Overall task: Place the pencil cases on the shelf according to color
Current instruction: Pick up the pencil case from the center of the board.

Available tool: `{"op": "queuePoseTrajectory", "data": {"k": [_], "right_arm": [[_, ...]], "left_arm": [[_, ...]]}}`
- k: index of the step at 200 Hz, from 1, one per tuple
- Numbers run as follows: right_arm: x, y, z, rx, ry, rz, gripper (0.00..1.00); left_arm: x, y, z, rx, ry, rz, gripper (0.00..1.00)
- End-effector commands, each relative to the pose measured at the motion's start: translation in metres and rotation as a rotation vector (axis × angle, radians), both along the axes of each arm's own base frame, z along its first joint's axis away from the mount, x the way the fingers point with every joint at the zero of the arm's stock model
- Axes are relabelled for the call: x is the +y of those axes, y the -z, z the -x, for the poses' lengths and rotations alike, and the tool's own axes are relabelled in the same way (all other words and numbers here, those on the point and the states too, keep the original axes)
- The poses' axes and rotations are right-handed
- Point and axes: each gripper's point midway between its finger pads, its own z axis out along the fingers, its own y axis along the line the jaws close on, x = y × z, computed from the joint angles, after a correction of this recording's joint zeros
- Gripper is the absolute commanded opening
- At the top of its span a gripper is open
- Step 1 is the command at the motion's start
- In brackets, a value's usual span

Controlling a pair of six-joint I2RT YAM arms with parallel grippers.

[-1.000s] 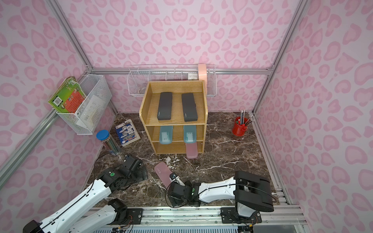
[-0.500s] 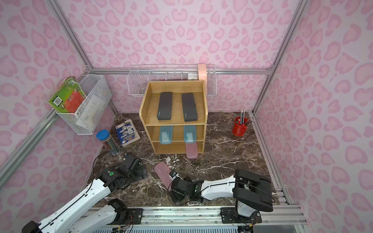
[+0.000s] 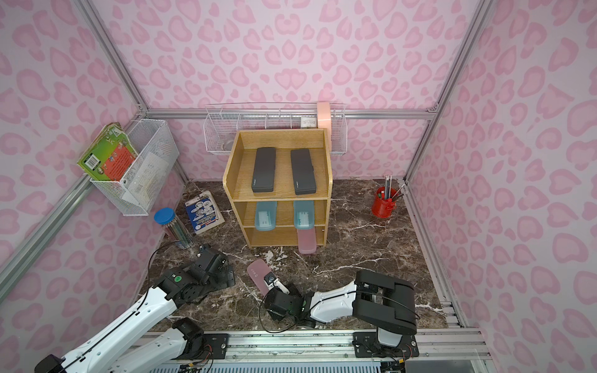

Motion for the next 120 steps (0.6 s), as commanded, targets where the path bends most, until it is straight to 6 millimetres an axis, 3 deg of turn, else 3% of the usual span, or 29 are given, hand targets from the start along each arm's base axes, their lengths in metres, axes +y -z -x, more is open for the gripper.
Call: {"op": "queuePoseTrajectory", "data": {"k": [1, 28, 87, 120], "right_arm": [[-0.038, 0.033, 0.018, 0.106, 0.040, 0.162, 0.70], [-0.039, 0.016, 0.009, 0.028, 0.117, 0.147, 0.66], [-0.037, -0.039, 0.001, -0.055, 0.273, -0.042, 0.67], [-0.026, -0.057, -0.011, -0.082, 0.301, -0.115, 0.69]], "left_arm": [[0.005, -0.001, 0.001, -0.006, -0.003, -0.020, 0.98], [0.005, -0.006, 0.000, -0.023, 0.000, -0.017, 0.98], [0.002, -0.016, -0.005, -0.057, 0.004, -0.002, 0.98], [-0.002, -0.018, -0.011, -0.073, 0.009, 0.009, 0.98]]}}
